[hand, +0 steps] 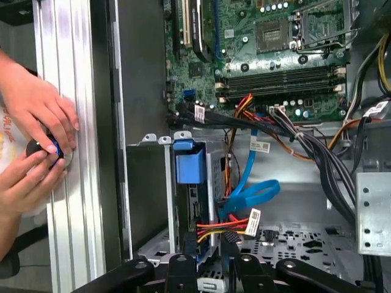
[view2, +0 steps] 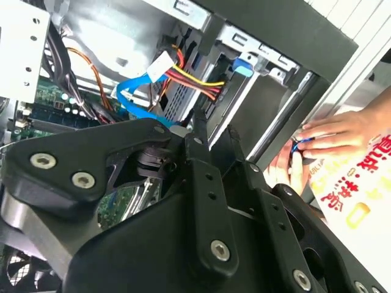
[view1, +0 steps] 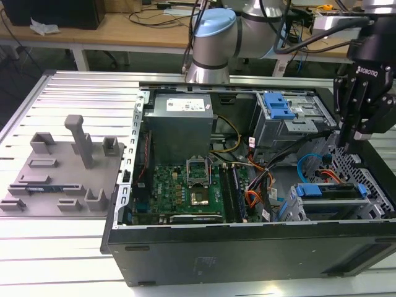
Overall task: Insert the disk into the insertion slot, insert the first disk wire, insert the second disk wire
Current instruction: 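Insert the second disk wire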
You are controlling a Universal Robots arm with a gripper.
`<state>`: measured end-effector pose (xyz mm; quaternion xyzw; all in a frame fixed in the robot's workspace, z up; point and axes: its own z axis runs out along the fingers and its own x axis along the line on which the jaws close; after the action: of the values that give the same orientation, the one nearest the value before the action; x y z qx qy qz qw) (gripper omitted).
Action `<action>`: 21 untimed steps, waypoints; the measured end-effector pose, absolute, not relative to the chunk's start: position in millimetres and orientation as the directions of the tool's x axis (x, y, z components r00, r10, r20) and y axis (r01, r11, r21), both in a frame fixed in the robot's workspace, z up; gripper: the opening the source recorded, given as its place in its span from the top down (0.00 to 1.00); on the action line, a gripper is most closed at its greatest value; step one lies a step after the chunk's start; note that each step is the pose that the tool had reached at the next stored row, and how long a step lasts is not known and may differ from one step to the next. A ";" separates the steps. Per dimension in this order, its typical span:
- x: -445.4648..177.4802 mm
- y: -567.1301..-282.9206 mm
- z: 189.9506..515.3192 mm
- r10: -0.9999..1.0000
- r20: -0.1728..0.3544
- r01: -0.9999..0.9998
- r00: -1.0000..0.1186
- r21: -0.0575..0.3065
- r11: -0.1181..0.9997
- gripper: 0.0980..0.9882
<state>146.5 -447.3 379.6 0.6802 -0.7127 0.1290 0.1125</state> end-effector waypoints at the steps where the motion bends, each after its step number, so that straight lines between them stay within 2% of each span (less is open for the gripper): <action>1: 143.2 -447.3 378.3 -0.941 0.336 -0.999 -0.048 -0.031 0.040 0.77; 9: 136.7 -447.3 368.3 -0.942 0.336 -0.999 0.019 -0.028 -0.031 0.77; 21: 132.5 -446.3 355.0 -0.937 0.335 -0.995 0.098 0.012 -0.100 0.77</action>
<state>132.5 -446.3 355.0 0.7316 -0.6602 0.1221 0.1181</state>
